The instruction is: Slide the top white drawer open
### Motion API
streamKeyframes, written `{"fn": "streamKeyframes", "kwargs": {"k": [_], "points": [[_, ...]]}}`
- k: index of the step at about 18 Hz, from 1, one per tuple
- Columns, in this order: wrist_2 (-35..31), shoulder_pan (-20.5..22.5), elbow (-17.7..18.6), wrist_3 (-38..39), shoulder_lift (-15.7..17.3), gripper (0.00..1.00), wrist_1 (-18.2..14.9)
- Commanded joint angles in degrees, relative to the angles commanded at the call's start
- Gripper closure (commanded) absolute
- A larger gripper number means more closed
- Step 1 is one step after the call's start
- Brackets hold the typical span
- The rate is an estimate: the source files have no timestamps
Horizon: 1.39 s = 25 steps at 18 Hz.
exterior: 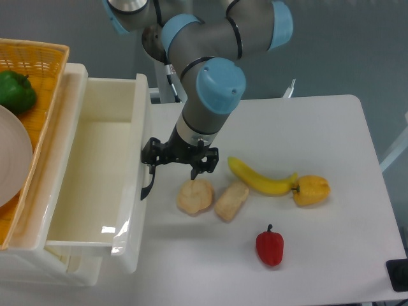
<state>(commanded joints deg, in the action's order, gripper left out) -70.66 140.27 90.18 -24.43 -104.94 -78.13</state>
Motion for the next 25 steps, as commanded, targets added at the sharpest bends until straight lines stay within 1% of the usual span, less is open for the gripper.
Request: {"fn": "streamKeyframes", "kwargs": {"k": [8, 11, 23, 25], "points": [[0.0, 1.06, -0.61, -0.79, -0.09, 0.0, 0.0], [0.0, 1.5, -0.97, -0.79, -0.61, 0.0, 0.0], [0.62, 1.5, -0.97, -0.09, -0.97, 0.0, -0.18], [1.23, 1.5, -0.97, -0.09, -0.97, 0.0, -0.7]]}}
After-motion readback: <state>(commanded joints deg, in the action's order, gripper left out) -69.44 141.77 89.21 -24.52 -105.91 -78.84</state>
